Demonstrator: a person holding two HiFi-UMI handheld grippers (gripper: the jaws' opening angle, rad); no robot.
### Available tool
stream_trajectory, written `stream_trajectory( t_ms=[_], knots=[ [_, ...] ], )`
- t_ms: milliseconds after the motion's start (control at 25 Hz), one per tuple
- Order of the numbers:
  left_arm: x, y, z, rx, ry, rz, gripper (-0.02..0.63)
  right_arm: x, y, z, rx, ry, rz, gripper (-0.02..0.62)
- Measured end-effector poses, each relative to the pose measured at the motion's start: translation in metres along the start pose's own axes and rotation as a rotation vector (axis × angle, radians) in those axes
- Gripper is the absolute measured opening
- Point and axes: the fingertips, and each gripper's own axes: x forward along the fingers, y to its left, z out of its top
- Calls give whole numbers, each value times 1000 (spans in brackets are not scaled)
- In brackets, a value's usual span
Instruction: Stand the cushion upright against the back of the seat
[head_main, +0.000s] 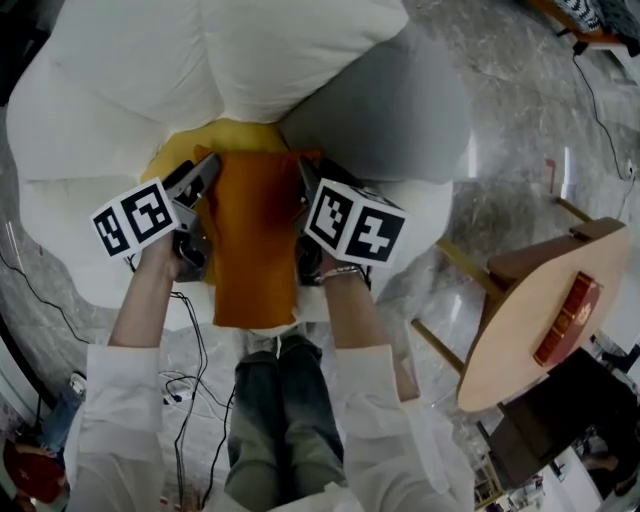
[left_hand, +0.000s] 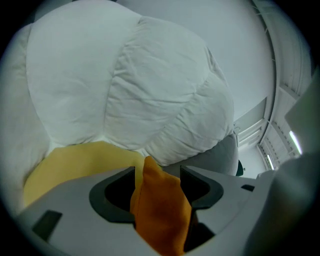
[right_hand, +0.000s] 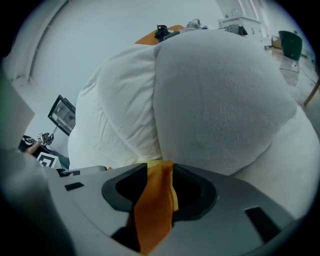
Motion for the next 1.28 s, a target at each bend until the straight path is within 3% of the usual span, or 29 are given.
stream_trajectory(
  t_ms=[200,400,680,960,1280],
  knots=[
    [9,0,-7,-52,44,-25,264,10,4,-7,75,43,29,136],
    [8,-5,-10,-37,64,-44,234,8,9,-9,7,77,31,69],
    [-14,-16,-15,28,81,-51,176,-11,25,-12,-70,65,22,41],
    [-55,-38,-16,13,26,-36,159,-46,45,-13,-108,65,11,32],
    [-116,-72,8,91,-51,-64,158,-92,89,5,-129,24,50,29]
  ],
)
